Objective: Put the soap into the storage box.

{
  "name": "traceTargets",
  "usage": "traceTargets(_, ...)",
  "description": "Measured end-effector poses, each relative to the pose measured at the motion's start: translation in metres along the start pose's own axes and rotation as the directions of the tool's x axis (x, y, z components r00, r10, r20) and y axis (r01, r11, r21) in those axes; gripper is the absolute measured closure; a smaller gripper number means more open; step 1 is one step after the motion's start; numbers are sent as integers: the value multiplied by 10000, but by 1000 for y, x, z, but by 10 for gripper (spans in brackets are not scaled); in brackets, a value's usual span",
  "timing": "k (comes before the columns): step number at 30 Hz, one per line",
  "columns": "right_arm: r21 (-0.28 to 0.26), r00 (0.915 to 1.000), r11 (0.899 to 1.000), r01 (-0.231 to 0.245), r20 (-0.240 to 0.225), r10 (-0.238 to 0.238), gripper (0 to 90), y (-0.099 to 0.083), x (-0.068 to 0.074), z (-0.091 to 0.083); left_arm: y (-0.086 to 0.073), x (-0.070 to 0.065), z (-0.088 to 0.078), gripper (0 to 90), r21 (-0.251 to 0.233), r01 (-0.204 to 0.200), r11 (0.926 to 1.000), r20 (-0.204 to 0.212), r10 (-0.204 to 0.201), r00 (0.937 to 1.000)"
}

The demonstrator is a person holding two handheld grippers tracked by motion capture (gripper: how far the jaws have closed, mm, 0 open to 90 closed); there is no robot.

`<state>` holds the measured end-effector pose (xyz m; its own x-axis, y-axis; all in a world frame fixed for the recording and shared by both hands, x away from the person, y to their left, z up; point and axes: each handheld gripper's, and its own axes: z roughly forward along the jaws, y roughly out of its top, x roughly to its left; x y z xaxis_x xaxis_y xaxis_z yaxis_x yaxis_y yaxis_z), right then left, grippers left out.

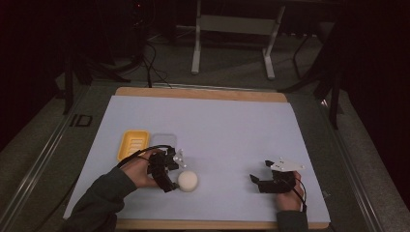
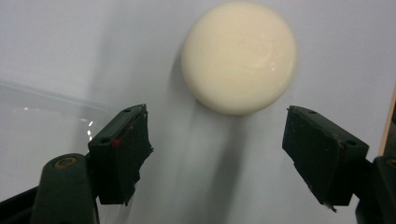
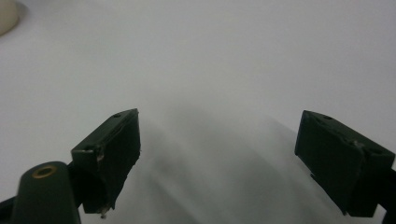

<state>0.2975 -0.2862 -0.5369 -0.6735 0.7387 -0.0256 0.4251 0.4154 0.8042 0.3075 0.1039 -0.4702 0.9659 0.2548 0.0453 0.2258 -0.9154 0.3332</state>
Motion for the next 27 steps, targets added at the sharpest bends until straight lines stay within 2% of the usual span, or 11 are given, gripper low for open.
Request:
traceTargets(6,-9,10000,10000,-1,-4,1,141,0,0,0,4,-2,3,175,62,78,10000,41,-78,10000)
traceTargets(10,1,10000,10000,4,-1,-4,141,0,0,0,7,-4,6,137,94,-7,10000,199,5,9998)
traceTargets(17,-21,10000,10000,7,3,-7,141,0,0,0,13,-5,10,152,219,-227,9995,267,221,9994)
traceTargets(27,-37,10000,10000,13,3,-13,141,0,0,0,18,-7,17,149,319,-244,9992,262,235,9994)
